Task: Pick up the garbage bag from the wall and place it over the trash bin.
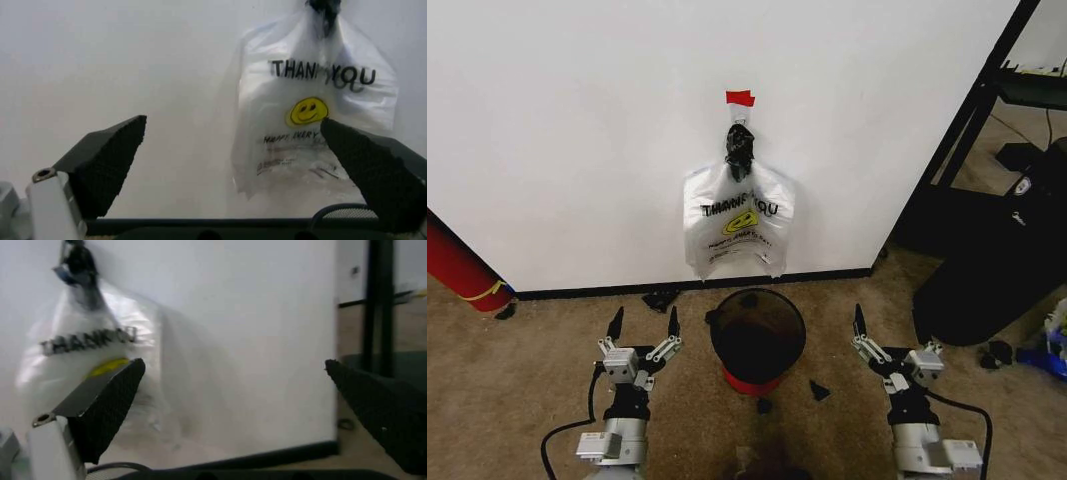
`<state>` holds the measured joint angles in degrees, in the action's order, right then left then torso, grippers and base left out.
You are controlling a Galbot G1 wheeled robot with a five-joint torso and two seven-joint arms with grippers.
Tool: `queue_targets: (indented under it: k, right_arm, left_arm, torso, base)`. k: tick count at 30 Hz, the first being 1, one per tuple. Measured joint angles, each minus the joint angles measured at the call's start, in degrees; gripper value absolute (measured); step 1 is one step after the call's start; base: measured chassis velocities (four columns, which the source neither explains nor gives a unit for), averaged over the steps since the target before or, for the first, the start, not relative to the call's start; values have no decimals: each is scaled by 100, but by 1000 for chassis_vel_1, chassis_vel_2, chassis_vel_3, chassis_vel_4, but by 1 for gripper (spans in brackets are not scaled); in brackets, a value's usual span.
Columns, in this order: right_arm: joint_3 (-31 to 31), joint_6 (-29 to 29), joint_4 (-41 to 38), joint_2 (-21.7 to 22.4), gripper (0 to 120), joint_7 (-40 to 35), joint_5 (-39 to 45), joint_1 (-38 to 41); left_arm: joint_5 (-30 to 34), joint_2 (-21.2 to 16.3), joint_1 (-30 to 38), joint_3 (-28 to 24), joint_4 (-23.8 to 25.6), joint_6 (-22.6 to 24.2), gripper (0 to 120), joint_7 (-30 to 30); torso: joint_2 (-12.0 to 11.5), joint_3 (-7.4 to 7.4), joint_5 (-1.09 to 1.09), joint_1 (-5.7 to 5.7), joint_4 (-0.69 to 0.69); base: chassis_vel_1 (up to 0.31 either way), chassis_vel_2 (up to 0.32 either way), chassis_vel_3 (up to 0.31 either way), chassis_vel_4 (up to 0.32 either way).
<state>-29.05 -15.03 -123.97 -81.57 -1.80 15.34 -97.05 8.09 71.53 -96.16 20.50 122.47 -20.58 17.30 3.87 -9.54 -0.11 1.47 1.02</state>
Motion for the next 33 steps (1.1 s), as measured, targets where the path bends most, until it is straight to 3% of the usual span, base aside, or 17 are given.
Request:
queue_targets:
  k: [8,11,12,16,18,24,33]
  right_arm:
    - [275,440,341,951,100,531,1533,1069]
    - [844,685,853,1373,100,902,2376,2109]
    - [844,685,853,1373,100,902,2376,2109]
    - [1631,850,1630,1499,100,1224,2867,3362]
    - [2208,933,2334,1358,100,1328,3150,4255]
    - [2727,1004,3412,736,100,1396,3834,5610]
    - [2545,1203,4052,125,100,1695,4759,6166]
  left_arm:
    - [-82,56,-163,154,2,-10,100,18]
    - [-183,149,-204,229,59,5,100,28]
    - [-183,149,-204,229,59,5,100,28]
    - [-351,267,-299,289,72,9,100,28]
    - [-448,346,-404,353,87,-23,100,28]
    - [-526,469,-491,434,85,-81,100,47]
    - [-528,491,-454,425,0,-81,100,54]
  torso:
    - [0,0,0,0,-3]
    - [0,-1,0,0,0]
    - [0,-1,0,0,0]
    - [0,-1,0,1,-2]
    - [-1,-1,1,1,-1]
    - [-1,-1,-3,1,-1]
    - [-1,-1,-1,1,-1]
  base:
    - [0,0,0,0]
    - [0,0,0,0]
    - [0,0,0,0]
    - [0,0,0,0]
    - [0,0,0,0]
    - [0,0,0,0]
    - [0,0,0,0]
